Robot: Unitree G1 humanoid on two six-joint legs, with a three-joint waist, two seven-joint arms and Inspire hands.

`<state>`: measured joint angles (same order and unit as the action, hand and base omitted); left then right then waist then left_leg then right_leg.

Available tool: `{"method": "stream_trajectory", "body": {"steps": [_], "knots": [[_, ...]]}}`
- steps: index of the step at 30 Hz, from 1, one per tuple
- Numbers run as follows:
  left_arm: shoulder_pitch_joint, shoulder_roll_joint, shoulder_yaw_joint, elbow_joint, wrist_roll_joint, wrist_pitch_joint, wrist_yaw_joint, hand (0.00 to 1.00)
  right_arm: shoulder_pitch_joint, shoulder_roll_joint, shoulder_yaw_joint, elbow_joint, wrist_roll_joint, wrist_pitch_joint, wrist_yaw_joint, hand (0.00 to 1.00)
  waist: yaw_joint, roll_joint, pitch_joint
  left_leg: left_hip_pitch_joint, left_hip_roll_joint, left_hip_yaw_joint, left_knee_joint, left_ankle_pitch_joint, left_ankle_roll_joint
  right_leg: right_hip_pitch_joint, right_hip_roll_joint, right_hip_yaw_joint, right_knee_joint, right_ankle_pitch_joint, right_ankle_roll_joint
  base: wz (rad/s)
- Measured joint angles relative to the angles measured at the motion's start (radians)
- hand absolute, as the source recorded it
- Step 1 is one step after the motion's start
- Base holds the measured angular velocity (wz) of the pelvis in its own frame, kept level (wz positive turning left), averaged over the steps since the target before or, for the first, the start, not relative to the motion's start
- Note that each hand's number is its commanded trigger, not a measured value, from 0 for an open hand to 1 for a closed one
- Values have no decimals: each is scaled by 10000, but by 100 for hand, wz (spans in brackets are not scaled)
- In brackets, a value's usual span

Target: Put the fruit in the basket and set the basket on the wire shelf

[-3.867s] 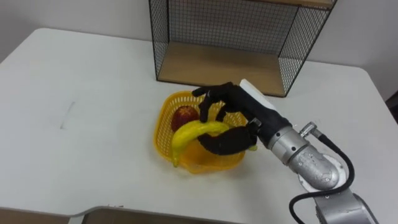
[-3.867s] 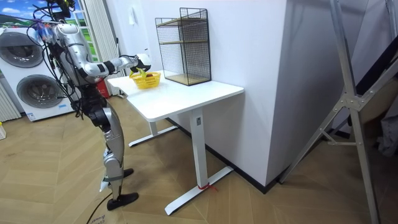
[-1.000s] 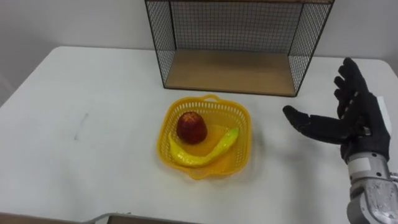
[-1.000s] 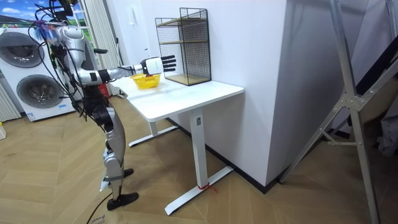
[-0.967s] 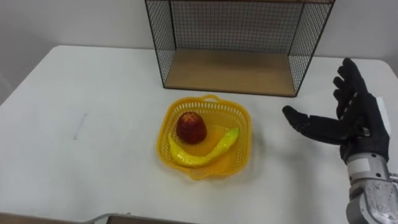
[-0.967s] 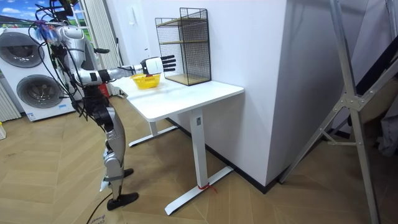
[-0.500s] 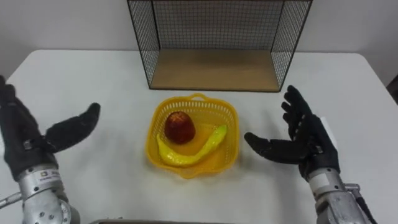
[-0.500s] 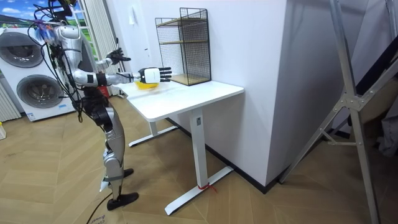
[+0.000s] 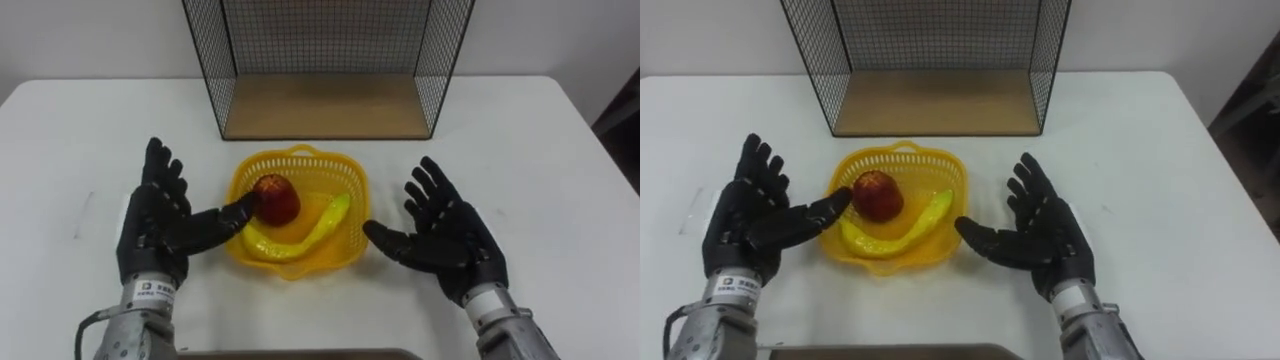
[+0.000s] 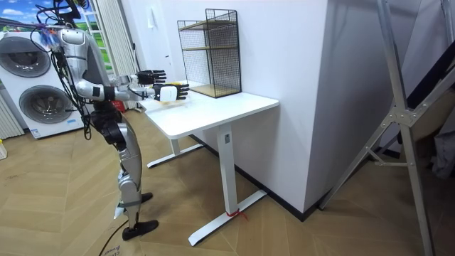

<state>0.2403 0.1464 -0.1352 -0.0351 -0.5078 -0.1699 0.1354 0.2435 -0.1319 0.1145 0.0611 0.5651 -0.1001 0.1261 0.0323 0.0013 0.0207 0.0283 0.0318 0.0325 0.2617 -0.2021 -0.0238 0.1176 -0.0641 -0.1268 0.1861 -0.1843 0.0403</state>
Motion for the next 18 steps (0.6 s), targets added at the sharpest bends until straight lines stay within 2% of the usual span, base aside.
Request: {"method": "stream_trajectory", "body": {"steps": [3,8,18], "knots": [[26,-160,-88,13,-354,0,-535,0,-1,136,92,2,533,0,124,0,3,-5,-11,-11,26,104,32,-2,-2,-94,18,124,7,0,0,-10],[29,-202,-113,372,-519,1,-1329,0,11,256,221,63,1037,0,411,0,-39,-46,-106,44,44,194,48,-3,-1,-53,28,212,10,1,-1,-4],[65,-230,-305,761,-525,31,-1713,0,31,258,246,62,1313,1,737,0,-40,92,-73,161,81,213,12,-7,-7,28,59,236,-9,2,-8,0]]}}
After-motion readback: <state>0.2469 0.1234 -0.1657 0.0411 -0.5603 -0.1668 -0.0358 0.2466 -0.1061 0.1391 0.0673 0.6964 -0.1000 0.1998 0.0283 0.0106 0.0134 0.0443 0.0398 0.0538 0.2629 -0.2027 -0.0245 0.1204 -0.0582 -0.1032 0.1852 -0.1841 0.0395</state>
